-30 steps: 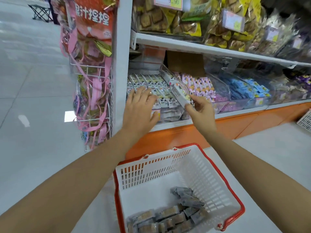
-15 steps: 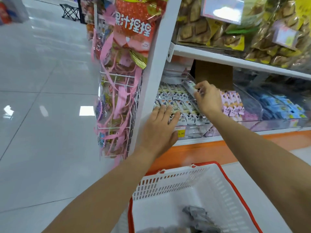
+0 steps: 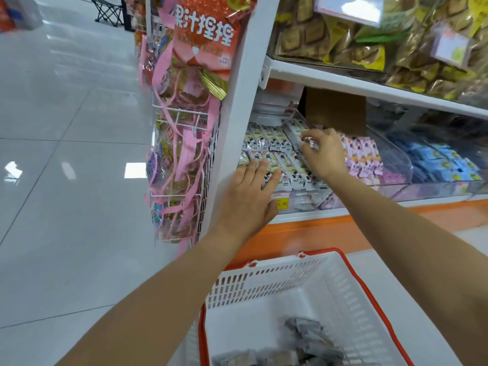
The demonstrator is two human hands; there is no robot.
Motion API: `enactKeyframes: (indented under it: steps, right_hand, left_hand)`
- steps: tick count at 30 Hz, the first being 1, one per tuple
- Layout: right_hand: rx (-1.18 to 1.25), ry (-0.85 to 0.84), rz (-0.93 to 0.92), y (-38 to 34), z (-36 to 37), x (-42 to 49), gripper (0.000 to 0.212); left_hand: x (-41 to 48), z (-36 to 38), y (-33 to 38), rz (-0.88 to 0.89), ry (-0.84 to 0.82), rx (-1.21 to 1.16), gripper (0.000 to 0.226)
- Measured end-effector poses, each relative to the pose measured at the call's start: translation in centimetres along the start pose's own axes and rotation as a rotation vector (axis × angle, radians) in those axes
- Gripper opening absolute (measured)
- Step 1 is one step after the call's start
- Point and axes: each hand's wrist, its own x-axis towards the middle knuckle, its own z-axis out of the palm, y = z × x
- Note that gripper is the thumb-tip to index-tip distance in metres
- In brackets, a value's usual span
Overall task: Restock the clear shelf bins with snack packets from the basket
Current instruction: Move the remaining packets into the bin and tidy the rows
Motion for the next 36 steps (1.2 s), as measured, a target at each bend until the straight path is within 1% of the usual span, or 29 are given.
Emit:
enactKeyframes:
  steps: [4,7,9,11,13,14,15,17,19,20,21,27,32,34,36]
  right_hand:
    - [0.114,0.04,-0.104,0.4,-1.3,-3.5,0.024]
    - [0.225,0.082,-0.182,1.0,-2.3,-6.7,0.017]
    - [0.272,0.103,-0.209,1.9,-2.5,-9.1,0.014]
    - [0.297,0.106,-0.197,3.1,-2.2,-11.6,0.015]
    - [0.309,0.103,-0.157,4.8,-1.3,-13.9,0.014]
    - [0.309,0.09,-0.126,5.9,-0.6,-15.0,0.014]
    - [0.304,0.061,-0.09,7.0,0.1,-16.2,0.014]
    - [0.272,-0.022,-0.034,9.3,1.7,-18.4,0.015]
    - [0.223,-0.125,0.032,11.4,3.3,-20.8,0.016]
    - [0.2,-0.175,0.07,12.4,4.0,-22.1,0.016]
    - [0.182,-0.224,0.11,13.4,4.8,-23.5,0.017]
    - [0.025,-0.524,0.329,18.6,9.1,-30.1,0.017]
    - [-0.053,-0.725,0.442,22.0,11.7,-32.8,0.024]
    - [-0.088,-0.808,0.469,22.7,12.7,-33.4,0.027]
    - [-0.135,-0.9,0.452,23.0,13.5,-33.9,0.03]
  left_hand:
    - [0.0,-0.7,0.4,-0.026,0.0,-0.013,0.063]
    - [-0.6,-1.1,1.6,-0.011,0.018,-0.001,0.069]
    - [-1.6,-0.9,3.1,0.059,0.058,-0.02,0.07]
    - [-2.9,0.0,4.6,0.17,0.097,-0.07,0.064]
    - [-4.2,1.3,5.9,0.269,0.067,-0.116,0.058]
    - [-4.7,2.1,6.4,0.304,0.017,-0.131,0.056]
    - [-5.3,2.9,6.8,0.327,-0.052,-0.148,0.056]
    - [-6.4,4.4,7.3,0.324,-0.257,-0.153,0.058]
    - [-7.7,6.2,7.2,0.265,-0.493,-0.1,0.064]
    - [-8.3,7.2,7.1,0.229,-0.577,-0.083,0.067]
    - [-8.9,8.1,7.0,0.201,-0.627,-0.076,0.071]
    - [-11.3,12.1,6.9,0.115,-0.718,-0.091,0.082]
    - [-12.8,13.9,6.9,0.135,-0.579,-0.051,0.084]
    - [-12.9,14.1,6.9,0.145,-0.567,-0.02,0.082]
    - [-13.0,14.4,7.0,0.157,-0.559,0.013,0.081]
